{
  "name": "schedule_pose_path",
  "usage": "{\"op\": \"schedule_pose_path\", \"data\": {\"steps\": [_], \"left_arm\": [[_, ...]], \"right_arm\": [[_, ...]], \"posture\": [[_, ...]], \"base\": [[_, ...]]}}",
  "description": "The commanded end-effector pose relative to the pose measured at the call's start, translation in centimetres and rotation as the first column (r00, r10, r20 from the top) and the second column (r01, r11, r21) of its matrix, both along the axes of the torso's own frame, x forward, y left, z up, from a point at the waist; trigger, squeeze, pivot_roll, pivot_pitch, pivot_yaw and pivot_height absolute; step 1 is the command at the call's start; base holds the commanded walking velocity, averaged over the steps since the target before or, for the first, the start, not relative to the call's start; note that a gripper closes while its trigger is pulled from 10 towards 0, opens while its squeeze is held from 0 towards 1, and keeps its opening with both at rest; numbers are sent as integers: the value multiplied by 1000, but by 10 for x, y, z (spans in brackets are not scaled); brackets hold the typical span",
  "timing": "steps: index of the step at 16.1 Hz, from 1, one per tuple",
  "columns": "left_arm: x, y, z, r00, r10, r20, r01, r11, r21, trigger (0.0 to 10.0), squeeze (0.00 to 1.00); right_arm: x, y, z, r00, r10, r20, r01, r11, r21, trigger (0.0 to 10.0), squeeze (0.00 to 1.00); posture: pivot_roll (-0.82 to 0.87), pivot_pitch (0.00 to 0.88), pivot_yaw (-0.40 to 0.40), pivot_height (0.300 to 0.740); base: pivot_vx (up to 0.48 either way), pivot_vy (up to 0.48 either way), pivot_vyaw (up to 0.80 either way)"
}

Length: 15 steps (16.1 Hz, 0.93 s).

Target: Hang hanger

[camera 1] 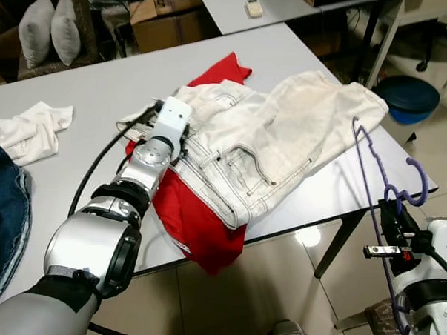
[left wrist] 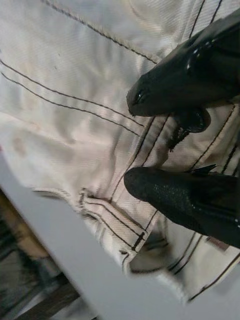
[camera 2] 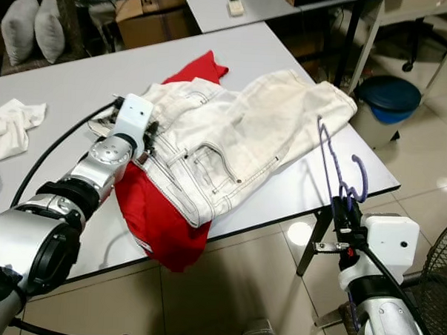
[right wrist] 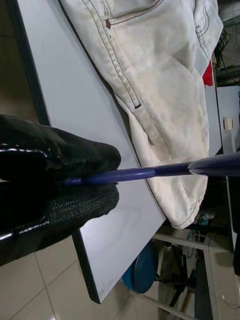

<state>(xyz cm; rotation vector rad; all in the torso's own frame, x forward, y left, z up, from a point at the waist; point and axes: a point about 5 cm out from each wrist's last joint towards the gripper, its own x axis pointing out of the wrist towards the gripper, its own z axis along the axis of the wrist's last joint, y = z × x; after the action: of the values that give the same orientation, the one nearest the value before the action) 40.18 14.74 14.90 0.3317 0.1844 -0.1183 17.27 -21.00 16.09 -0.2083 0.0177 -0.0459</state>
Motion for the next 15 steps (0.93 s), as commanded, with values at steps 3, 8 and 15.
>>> {"op": "schedule_pose_path", "data": {"steps": [3, 8, 15], "left_arm": [[-5, 1, -13, 995, -51, -92, 40, 992, -118, 0, 0], [-13, -8, -26, 937, -287, -200, 256, 952, -167, 0, 0], [-18, 16, -23, 876, -402, -265, 396, 915, -79, 0, 0]], "right_arm": [[8, 9, 0, 1000, 26, 7, -26, 999, 23, 10000, 0], [27, 10, -7, 998, 53, -22, -52, 998, 37, 10000, 0], [67, 21, -30, 969, 135, -209, -128, 991, 47, 10000, 0]], "posture": [[-416, 125, 193, 740], [-356, 77, 199, 740], [-262, 10, 204, 740]], "base": [[0, 0, 0], [0, 0, 0], [0, 0, 0]]}}
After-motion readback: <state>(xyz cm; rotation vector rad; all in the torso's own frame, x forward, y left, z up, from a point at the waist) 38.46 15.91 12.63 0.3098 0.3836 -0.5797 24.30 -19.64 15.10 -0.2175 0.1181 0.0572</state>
